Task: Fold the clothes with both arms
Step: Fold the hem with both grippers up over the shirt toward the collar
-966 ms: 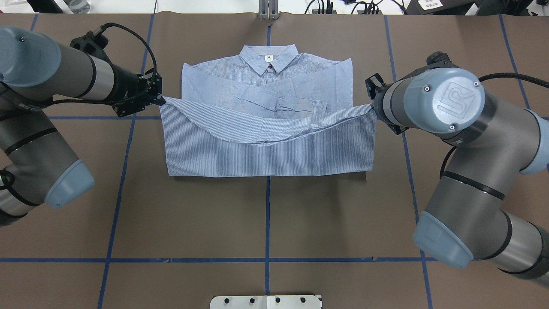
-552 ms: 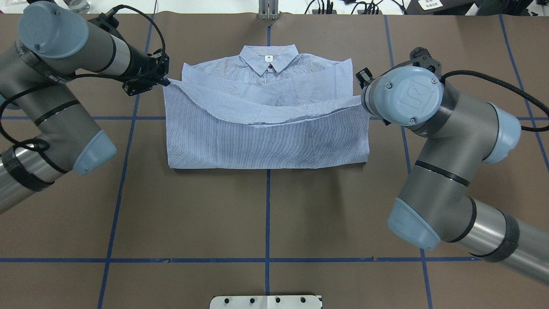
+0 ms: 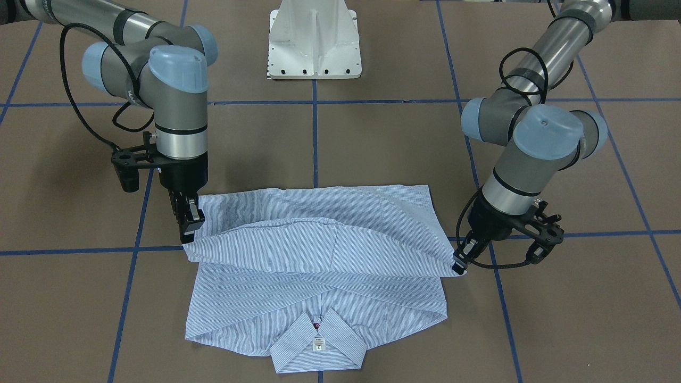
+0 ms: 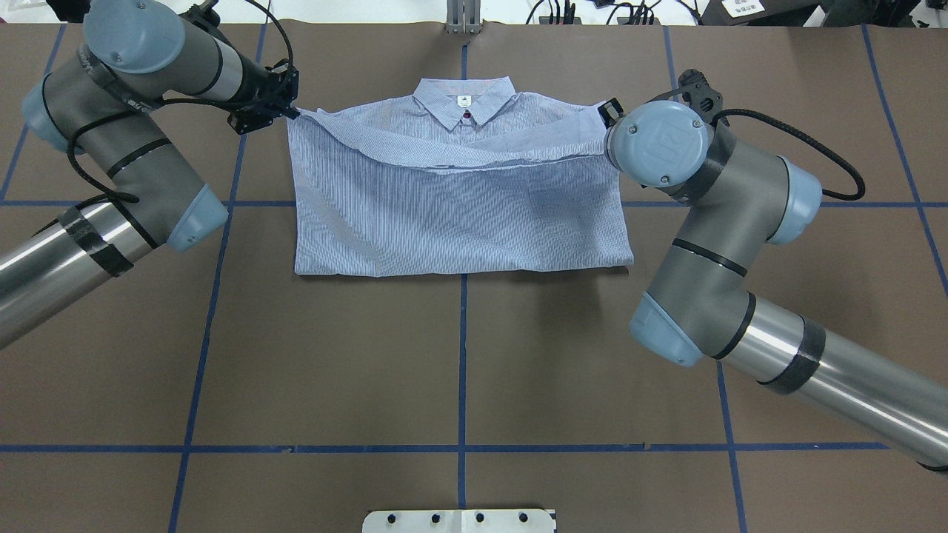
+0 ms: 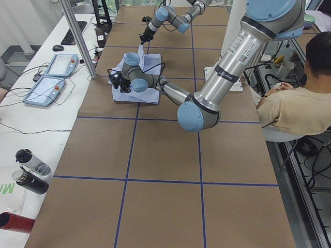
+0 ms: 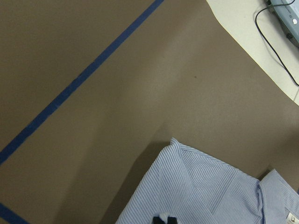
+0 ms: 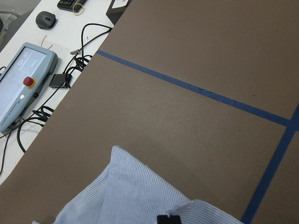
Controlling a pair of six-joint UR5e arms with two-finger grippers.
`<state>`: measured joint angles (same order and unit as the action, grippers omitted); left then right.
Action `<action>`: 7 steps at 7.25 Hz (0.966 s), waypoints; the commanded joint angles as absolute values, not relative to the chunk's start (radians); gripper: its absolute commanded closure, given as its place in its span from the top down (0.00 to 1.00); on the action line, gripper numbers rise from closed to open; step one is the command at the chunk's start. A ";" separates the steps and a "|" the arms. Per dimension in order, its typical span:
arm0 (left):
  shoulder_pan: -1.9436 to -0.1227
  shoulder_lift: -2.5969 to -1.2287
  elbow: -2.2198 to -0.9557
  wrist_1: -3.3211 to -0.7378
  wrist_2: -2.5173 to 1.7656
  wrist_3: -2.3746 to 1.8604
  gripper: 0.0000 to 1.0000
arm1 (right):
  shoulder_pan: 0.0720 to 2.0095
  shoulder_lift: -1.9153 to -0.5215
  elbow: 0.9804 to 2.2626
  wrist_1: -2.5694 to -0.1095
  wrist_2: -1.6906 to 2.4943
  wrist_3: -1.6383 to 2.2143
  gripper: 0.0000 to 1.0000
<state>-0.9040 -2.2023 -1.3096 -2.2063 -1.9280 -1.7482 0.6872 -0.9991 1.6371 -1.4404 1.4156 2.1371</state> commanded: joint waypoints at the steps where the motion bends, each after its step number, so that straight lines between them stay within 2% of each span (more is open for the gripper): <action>1: -0.904 -2.235 -1.220 -2.285 -1.927 -1.749 0.00 | 0.703 -0.912 1.460 -1.370 1.416 2.135 0.00; 7: -0.890 -2.292 -1.086 -2.330 -1.875 -1.741 0.00 | 0.722 -0.867 1.306 -1.292 1.417 2.131 0.00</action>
<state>-0.8933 -2.2815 -1.1075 -2.3227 -1.8766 -1.7442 0.7202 -0.8730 1.3344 -1.3146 1.4186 2.1319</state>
